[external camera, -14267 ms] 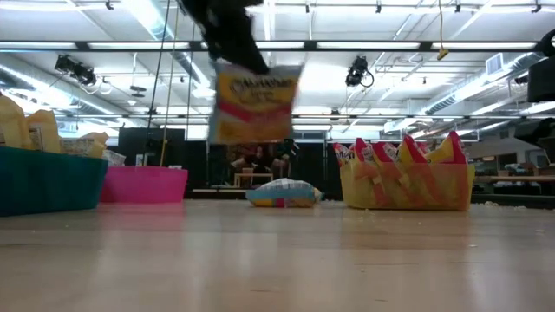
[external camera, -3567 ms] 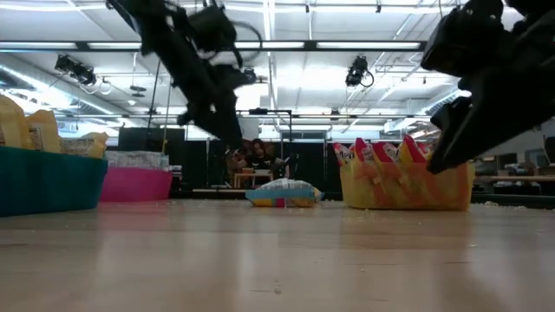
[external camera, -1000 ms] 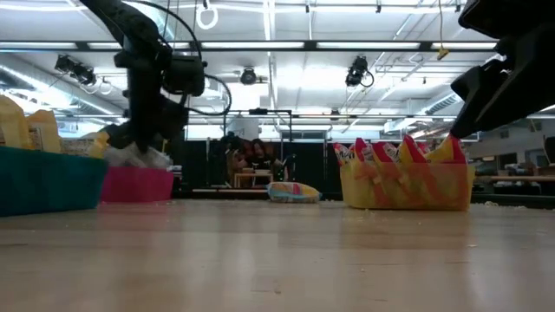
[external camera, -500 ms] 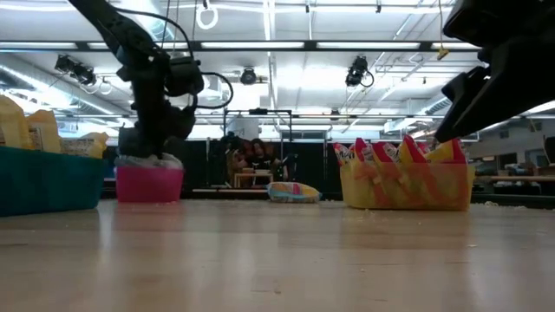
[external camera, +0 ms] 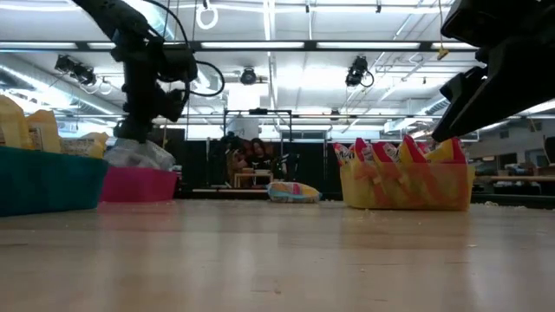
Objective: Sort Maruchan noodles
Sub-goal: Put the blue noodle pack into the red bin
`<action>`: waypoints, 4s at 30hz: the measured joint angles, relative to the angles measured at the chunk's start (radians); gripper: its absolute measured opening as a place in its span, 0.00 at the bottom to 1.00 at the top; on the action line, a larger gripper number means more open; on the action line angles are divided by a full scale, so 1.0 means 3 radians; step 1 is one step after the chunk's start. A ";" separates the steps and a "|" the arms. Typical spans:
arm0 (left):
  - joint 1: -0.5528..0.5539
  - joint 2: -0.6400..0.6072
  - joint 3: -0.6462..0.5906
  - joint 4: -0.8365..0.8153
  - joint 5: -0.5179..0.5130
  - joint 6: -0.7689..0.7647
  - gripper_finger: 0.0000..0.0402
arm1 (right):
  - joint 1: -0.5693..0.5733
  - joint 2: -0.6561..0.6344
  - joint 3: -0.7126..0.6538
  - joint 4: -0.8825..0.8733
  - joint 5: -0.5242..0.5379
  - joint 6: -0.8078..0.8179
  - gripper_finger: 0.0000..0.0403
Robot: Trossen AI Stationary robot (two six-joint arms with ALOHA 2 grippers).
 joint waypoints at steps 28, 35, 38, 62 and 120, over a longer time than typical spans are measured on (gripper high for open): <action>0.0797 0.0056 -0.0197 -0.0579 0.1945 -0.3430 0.15 | 0.0081 0.0000 0.0001 -0.0001 -0.0090 0.0385 0.43; 0.0964 0.0400 -0.0209 -0.0137 0.2179 -0.3300 0.13 | 0.0081 0.0000 0.0001 0.0019 -0.0088 0.0381 0.43; 0.0958 0.0444 -0.0198 0.0124 0.2109 -0.3256 0.13 | 0.0081 0.0000 0.0001 0.0020 -0.0095 0.0387 0.43; 0.0684 0.0406 0.0084 -0.1329 0.2556 -0.2850 0.29 | 0.0098 0.0000 0.0001 0.0024 -0.0282 0.0588 0.43; 0.0072 0.1041 0.0387 0.0403 0.1898 -0.3336 0.17 | 0.0233 0.0000 0.0001 0.0090 -0.0254 0.1043 0.43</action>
